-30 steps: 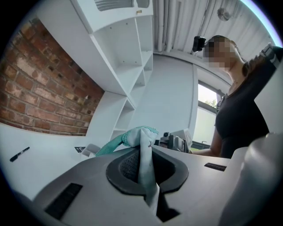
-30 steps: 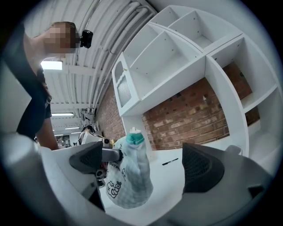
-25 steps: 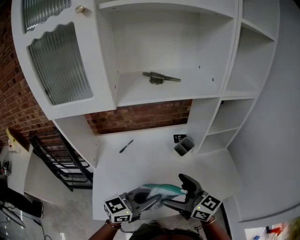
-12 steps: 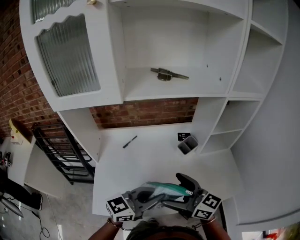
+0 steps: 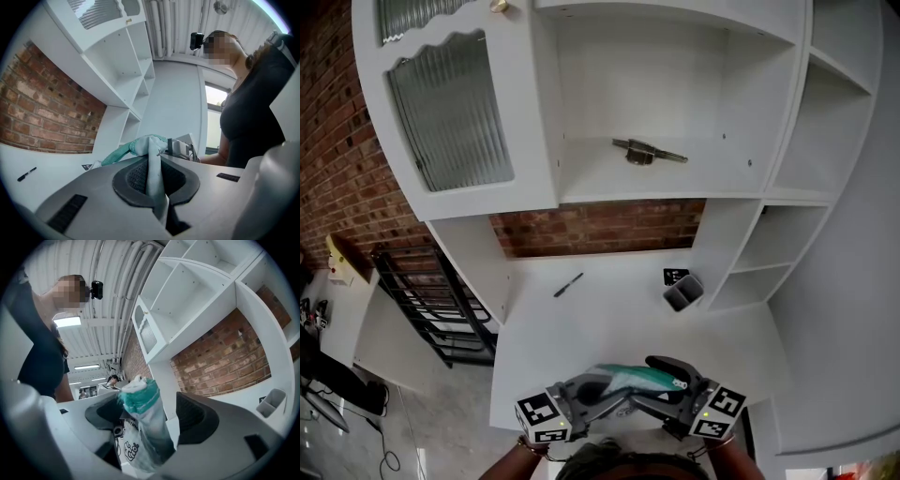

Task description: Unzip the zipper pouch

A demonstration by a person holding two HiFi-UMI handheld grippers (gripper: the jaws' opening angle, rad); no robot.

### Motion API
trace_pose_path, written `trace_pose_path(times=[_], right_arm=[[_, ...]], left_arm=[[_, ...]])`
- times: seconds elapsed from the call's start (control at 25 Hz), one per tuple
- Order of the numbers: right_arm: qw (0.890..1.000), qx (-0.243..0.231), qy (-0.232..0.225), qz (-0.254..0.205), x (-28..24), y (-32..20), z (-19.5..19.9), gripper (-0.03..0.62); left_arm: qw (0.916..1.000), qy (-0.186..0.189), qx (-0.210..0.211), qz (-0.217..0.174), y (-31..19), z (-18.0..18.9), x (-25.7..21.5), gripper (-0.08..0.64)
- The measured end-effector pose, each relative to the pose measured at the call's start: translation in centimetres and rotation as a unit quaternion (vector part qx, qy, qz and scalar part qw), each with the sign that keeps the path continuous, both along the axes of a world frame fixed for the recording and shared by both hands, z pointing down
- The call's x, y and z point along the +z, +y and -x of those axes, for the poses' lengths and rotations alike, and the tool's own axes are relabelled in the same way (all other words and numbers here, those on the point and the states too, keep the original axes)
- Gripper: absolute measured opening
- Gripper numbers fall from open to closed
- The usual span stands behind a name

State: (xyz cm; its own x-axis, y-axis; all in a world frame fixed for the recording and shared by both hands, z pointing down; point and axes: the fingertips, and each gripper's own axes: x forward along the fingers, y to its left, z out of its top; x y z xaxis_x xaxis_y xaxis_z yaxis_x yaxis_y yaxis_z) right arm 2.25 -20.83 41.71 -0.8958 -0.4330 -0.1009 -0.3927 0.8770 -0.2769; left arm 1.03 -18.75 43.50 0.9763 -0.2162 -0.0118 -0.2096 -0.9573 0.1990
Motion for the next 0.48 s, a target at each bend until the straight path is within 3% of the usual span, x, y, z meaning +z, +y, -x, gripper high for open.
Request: trace_pose_path(times=[0.04,0.08,0.12,0.2,0.48], right_arm=[[1.000,-0.006,0.002,-0.002,0.0,0.1,0.1,0.325],[1.000,-0.013,0.006,-0.007,0.1,0.4,0.1,0.244],[1.000,-0.018,0.011,-0.013,0.0,0.6,0.2,0.121],[0.999,-0.023,0.018,-0.024,0.0,1.1,0.5,0.048],[0.999,-0.030,0.022,-0.028,0.3,1.6,1.0,0.014]], left_arm=[[1.0000,-0.004,-0.001,-0.002,0.0,0.0,0.0,0.008],[1.0000,-0.007,-0.002,-0.003,0.0,0.0,0.1,0.008],[0.9999,-0.009,-0.003,-0.004,0.0,0.0,0.1,0.008],[0.9999,-0.013,-0.005,-0.006,0.0,0.0,0.2,0.008],[0.9998,-0.015,-0.012,-0.001,0.4,0.3,0.7,0.008]])
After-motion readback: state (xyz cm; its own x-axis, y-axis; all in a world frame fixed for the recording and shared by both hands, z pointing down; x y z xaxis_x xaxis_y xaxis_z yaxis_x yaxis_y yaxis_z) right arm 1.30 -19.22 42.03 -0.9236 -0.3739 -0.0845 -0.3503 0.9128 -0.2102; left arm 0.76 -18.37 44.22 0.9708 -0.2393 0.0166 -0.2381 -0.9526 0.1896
